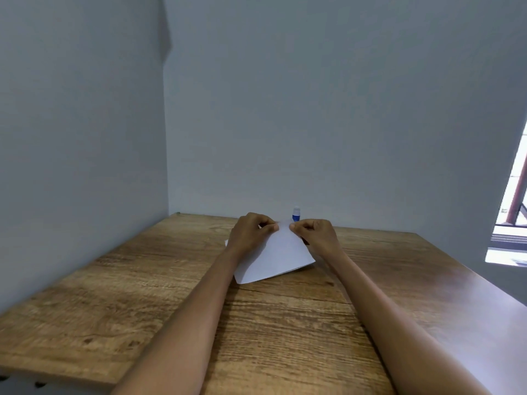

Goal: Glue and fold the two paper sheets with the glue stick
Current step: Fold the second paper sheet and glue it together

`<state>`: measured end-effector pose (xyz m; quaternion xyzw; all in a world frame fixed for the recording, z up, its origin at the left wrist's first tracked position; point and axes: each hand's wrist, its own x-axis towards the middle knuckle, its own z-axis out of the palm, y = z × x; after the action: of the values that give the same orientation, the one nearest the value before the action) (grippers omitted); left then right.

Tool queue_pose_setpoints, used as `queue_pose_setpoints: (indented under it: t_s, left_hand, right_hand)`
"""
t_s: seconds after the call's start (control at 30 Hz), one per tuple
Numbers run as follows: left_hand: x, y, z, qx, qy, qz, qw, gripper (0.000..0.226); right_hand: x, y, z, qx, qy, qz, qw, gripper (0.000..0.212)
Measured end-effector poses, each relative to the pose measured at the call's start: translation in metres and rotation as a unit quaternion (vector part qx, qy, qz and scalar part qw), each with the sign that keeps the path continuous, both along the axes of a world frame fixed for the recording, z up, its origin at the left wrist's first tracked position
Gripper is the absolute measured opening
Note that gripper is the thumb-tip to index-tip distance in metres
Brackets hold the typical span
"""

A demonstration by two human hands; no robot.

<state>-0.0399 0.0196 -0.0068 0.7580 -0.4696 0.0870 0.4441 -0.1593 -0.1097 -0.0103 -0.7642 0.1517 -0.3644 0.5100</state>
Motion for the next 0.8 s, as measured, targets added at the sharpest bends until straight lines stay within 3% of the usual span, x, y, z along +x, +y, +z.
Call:
queue_pose_setpoints:
  t_s: [0.2, 0.43, 0.6, 0.8]
  left_hand:
    - [0.008, 0.012, -0.008, -0.019, 0.087, 0.03, 0.996, 0.019]
    - [0.005, 0.014, -0.003, -0.078, 0.171, -0.007, 0.982, 0.013]
    - [0.006, 0.012, -0.003, -0.102, 0.182, -0.013, 0.978, 0.015]
    - [-0.001, 0.003, 0.004, -0.062, 0.029, 0.025, 0.997, 0.026]
  right_hand:
    - [-0.008, -0.02, -0.003, 0.036, -0.026, -0.073, 0.996, 0.015]
    - [-0.01, -0.015, -0.001, 0.065, -0.03, -0.031, 0.997, 0.01]
    - [-0.012, -0.017, -0.001, 0.053, -0.014, -0.033, 0.998, 0.009]
    - [0.001, 0.008, 0.003, -0.071, 0.038, 0.011, 0.997, 0.015]
